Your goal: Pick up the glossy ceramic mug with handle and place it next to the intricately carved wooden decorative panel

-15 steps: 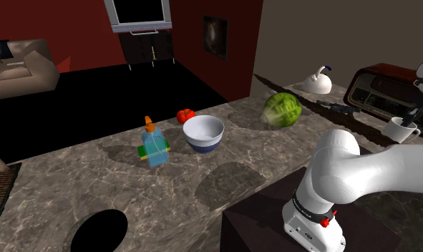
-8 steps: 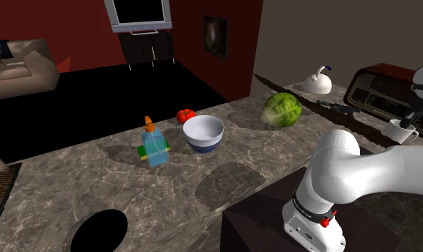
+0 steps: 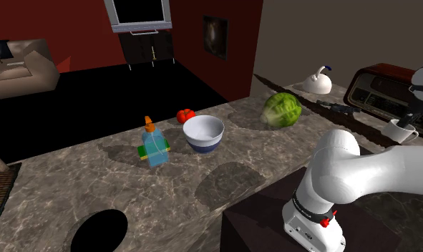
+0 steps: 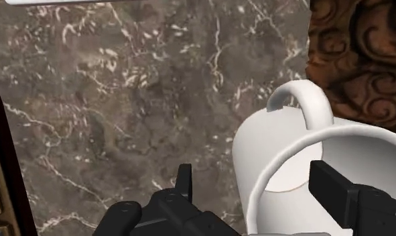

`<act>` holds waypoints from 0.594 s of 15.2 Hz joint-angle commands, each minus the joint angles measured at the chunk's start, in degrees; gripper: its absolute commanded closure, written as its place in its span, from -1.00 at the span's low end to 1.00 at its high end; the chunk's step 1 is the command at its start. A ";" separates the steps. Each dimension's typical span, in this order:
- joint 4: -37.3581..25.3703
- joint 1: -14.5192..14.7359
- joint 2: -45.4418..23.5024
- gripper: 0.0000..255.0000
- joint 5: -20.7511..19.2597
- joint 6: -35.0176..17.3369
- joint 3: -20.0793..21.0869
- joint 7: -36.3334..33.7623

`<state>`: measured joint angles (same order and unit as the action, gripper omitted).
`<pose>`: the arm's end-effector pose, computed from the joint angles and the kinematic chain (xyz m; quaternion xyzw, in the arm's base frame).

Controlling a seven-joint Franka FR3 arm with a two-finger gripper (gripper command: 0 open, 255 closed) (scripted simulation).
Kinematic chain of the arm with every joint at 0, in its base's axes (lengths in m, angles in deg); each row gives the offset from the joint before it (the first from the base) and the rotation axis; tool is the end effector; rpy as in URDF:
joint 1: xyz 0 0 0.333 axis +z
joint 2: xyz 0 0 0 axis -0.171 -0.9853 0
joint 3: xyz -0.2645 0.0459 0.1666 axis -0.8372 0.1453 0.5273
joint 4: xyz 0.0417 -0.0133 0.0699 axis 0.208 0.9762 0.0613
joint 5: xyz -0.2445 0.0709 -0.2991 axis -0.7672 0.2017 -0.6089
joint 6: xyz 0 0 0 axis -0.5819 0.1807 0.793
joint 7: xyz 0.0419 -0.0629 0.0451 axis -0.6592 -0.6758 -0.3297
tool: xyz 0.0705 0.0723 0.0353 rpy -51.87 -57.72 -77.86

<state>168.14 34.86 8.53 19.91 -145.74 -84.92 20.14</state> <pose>-0.0289 -0.6281 0.3646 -0.9982 0.0513 -0.0084 0.0283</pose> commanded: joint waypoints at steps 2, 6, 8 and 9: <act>0.06 0.04 0.04 -1.00 0.02 0.02 -0.07 -0.03; -3.26 0.64 -2.09 -1.00 2.42 3.44 2.42 1.23; -4.28 0.93 -2.66 -1.00 3.01 4.36 3.00 1.55; -4.27 0.93 -2.66 -1.00 3.01 4.36 3.00 1.55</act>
<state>164.01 35.78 6.01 22.74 -141.62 -82.09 21.66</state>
